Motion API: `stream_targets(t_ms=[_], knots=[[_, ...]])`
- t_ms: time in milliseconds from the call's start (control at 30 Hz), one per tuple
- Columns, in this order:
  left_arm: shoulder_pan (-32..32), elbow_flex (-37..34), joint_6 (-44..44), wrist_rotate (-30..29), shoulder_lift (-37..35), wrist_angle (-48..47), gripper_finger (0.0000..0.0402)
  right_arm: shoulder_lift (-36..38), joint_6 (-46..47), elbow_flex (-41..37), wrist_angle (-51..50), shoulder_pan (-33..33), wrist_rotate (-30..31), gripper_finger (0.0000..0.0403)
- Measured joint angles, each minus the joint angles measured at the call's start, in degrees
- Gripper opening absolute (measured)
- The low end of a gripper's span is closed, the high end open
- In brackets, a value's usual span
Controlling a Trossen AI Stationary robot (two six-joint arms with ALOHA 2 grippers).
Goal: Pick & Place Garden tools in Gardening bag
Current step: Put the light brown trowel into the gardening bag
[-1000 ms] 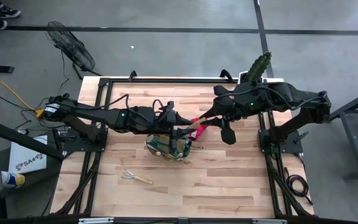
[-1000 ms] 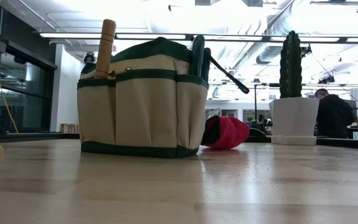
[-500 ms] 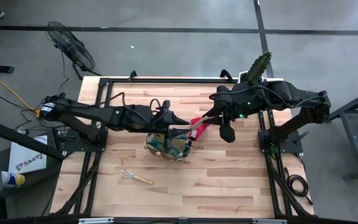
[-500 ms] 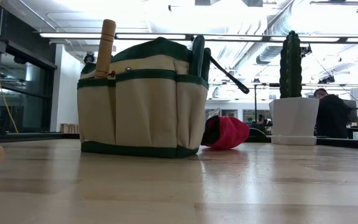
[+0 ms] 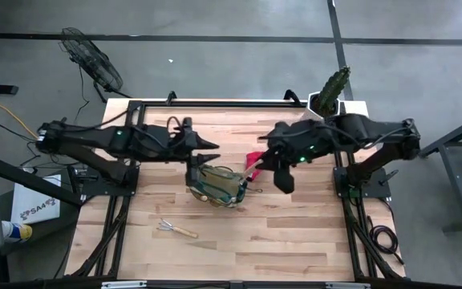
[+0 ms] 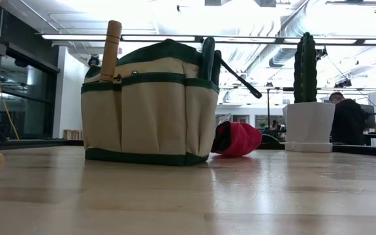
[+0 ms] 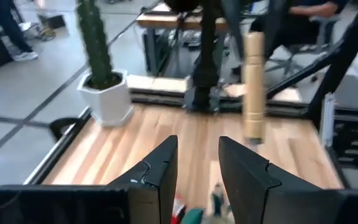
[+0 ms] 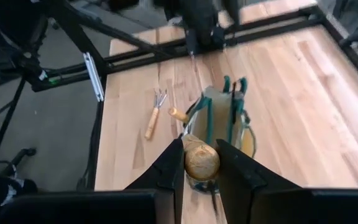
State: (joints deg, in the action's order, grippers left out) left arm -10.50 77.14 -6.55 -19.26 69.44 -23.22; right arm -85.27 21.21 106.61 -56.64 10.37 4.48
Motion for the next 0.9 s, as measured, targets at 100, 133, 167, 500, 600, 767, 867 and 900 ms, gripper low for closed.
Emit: stream_targets(t_ms=[100,133,167,500,600,767,867,900], knots=[[0.0,0.0,0.0,-1.7,-2.4,-3.5,0.0111,-2.0,1.4,0.0,1.6,0.9,0.0,0.0059],[0.0,0.0,0.0,-2.2,-3.2,-4.5,0.0111,-2.8,1.6,0.0,2.1,1.3,0.0,0.0059],[0.0,0.0,-0.2,-2.5,-4.0,-6.0,0.0111,-3.5,1.9,0.0,2.9,1.5,0.0,0.0059],[0.0,0.0,-1.8,-2.8,-7.6,-13.7,0.0112,-9.6,7.4,0.0,9.4,3.6,-0.1,0.0059],[0.0,0.0,-2.0,-2.1,-7.5,-15.2,0.0112,-11.1,8.1,0.0,9.5,3.9,0.1,0.0059],[0.0,0.0,-2.3,-0.7,-7.5,-16.1,0.0112,-13.9,10.4,0.0,9.8,4.3,1.3,0.0059],[0.0,0.0,-2.3,-0.7,-7.5,-16.1,0.0112,-15.5,10.8,0.0,9.8,4.5,3.1,0.0059],[0.0,0.0,-2.3,-0.7,-7.5,-16.0,0.0112,-16.0,11.0,0.0,9.7,4.6,3.3,0.0059]])
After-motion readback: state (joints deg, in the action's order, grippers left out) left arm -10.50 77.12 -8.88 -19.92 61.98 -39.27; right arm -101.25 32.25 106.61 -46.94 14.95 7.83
